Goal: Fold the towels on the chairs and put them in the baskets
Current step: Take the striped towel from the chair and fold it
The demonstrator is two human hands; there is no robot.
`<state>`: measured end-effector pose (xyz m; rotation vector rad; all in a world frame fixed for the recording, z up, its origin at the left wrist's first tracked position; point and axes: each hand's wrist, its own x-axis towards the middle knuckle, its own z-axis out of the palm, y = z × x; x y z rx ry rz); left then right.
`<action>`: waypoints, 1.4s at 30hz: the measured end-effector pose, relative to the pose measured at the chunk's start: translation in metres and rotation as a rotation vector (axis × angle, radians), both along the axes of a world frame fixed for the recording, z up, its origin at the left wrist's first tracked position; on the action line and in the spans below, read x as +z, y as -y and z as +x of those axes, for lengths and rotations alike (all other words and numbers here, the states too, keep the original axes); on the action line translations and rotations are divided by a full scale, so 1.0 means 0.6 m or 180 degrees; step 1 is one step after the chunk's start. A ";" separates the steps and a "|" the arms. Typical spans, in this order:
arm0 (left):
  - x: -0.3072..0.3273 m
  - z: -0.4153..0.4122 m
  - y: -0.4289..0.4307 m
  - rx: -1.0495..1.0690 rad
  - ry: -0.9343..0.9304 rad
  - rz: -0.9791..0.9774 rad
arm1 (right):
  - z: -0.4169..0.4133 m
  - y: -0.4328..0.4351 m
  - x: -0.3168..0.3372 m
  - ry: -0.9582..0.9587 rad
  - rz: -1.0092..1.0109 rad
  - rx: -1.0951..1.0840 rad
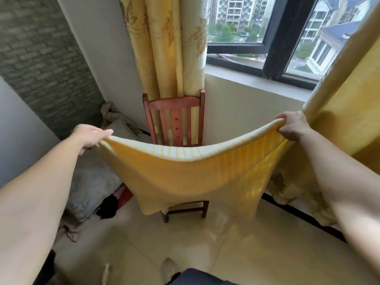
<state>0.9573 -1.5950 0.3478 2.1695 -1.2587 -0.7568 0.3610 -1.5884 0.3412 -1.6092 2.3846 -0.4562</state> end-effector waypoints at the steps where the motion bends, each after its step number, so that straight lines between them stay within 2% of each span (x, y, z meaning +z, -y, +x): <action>1: 0.003 -0.005 -0.015 -0.0179 -0.0028 0.0182 | -0.009 -0.010 -0.005 -0.0191 -0.0071 0.0021; 3: 0.005 -0.013 -0.042 -0.0640 0.0252 0.0525 | -0.024 -0.030 -0.013 -0.0425 -0.0113 -0.0023; 6: -0.011 -0.019 -0.073 -0.1212 0.1333 0.0724 | -0.045 -0.049 -0.024 -0.0578 -0.0086 -0.0368; 9: -0.029 -0.024 -0.103 -0.0997 0.1972 0.0478 | -0.061 -0.066 -0.029 -0.0646 0.0008 -0.0588; 11: -0.041 -0.024 -0.113 -0.0781 0.2016 0.0414 | -0.065 -0.076 -0.030 -0.0730 0.0036 -0.0654; 14: -0.051 -0.029 -0.111 -0.0832 0.1980 0.0529 | -0.062 -0.077 -0.027 -0.0890 -0.0018 -0.0741; 17: -0.054 -0.033 -0.089 -0.0718 0.1829 0.0424 | -0.049 -0.055 -0.022 -0.0623 -0.0260 -0.0889; 20: -0.051 -0.020 -0.041 -0.0288 0.1935 -0.0054 | -0.029 -0.014 -0.014 -0.0372 -0.0514 -0.0921; 22: -0.041 -0.019 -0.007 -0.0160 0.2103 -0.0264 | -0.013 0.021 -0.010 -0.0433 -0.0603 -0.0815; 26: -0.033 0.002 0.078 -0.0050 0.2114 -0.0439 | 0.026 0.102 -0.007 -0.0725 -0.0506 -0.0683; 30: -0.014 0.038 0.172 0.0388 0.1980 -0.0582 | 0.061 0.189 0.008 -0.0659 -0.0605 -0.0889; 34: 0.019 0.054 0.234 0.0738 0.2110 -0.0774 | 0.099 0.248 0.032 -0.0533 -0.0790 -0.0926; 38: 0.022 0.072 0.261 0.0937 0.2119 -0.0640 | 0.110 0.269 0.032 -0.0528 -0.0872 -0.0941; 40: 0.016 0.075 0.258 0.1080 0.1959 -0.0593 | 0.103 0.276 0.027 -0.0462 -0.0726 -0.0952; 42: 0.007 0.074 0.252 0.0956 0.2058 -0.0379 | 0.091 0.274 0.023 -0.0391 -0.0445 -0.0893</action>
